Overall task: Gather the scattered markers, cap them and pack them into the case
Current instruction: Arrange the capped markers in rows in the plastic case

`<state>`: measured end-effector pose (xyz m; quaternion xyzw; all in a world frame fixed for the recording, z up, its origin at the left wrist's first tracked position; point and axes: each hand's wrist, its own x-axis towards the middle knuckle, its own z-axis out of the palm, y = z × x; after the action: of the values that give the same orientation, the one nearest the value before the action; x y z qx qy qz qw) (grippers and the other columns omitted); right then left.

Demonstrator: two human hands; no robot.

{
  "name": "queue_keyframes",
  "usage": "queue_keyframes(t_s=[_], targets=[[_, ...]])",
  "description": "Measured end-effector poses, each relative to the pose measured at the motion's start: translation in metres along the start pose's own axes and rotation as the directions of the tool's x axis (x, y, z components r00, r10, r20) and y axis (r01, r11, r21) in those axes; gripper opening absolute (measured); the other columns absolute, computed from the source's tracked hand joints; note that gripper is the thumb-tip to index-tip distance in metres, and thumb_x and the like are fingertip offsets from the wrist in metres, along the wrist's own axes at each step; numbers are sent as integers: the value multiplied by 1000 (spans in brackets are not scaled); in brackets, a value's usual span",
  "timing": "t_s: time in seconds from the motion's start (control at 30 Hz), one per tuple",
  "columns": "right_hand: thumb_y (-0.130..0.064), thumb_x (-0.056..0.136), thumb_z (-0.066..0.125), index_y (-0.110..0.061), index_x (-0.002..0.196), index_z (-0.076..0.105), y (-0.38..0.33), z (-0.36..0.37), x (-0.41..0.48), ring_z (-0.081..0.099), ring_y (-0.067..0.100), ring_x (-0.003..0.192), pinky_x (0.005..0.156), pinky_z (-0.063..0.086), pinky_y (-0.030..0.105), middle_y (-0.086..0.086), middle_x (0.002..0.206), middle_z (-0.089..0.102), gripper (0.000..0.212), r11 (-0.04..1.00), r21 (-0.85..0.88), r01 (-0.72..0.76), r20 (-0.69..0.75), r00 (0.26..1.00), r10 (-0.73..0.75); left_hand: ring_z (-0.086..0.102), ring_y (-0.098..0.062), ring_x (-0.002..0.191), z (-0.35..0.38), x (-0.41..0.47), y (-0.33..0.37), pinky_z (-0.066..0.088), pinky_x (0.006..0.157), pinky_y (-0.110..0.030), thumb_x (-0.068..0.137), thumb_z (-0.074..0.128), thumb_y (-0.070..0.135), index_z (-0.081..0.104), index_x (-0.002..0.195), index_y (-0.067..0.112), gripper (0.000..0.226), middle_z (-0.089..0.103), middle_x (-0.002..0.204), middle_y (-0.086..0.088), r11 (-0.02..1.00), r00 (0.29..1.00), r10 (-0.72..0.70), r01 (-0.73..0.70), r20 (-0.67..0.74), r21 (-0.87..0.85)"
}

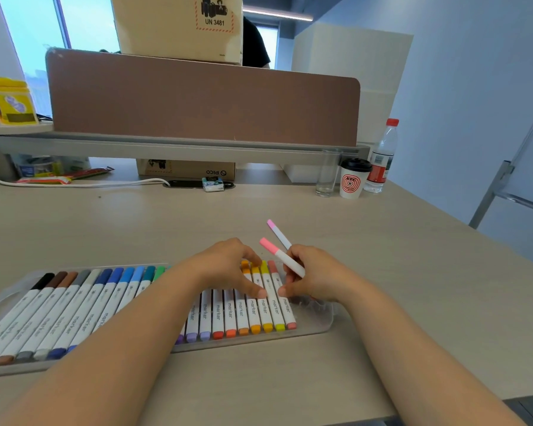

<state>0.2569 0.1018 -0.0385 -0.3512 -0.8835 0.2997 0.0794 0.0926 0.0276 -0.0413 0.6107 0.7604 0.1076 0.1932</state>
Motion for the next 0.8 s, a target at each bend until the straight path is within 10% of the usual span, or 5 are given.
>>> queue_keyframes(t_s=[0.2, 0.4, 0.8], targets=[[-22, 77, 75, -18, 103, 55, 3, -1, -1, 62, 11, 70, 62, 54, 24, -3, 84, 65, 33, 987, 156, -26, -46, 998, 33, 38, -18, 119, -1, 0, 0, 37, 100, -34, 77, 67, 50, 40, 135, 41, 65, 38, 129, 2, 998, 999, 30, -32, 42, 58], [-20, 100, 34, -10, 104, 61, 5, -8, 0, 42, 11, 50, 47, 36, 21, 3, 68, 57, 28, 835, 548, -57, -174, 968, 180, 22, -20, 130, 4, -4, 3, 29, 108, -41, 82, 51, 62, 22, 141, 49, 67, 26, 137, 1, 979, 993, 54, -73, 101, 190], [-16, 92, 57, -15, 82, 60, 11, -8, 2, 56, 12, 74, 73, 45, 27, -1, 76, 69, 10, 822, 566, -60, -124, 980, 157, 13, -23, 139, 4, -6, 10, 24, 112, -46, 83, 53, 59, 28, 142, 42, 66, 18, 153, 5, 964, 993, 68, -91, 97, 251]])
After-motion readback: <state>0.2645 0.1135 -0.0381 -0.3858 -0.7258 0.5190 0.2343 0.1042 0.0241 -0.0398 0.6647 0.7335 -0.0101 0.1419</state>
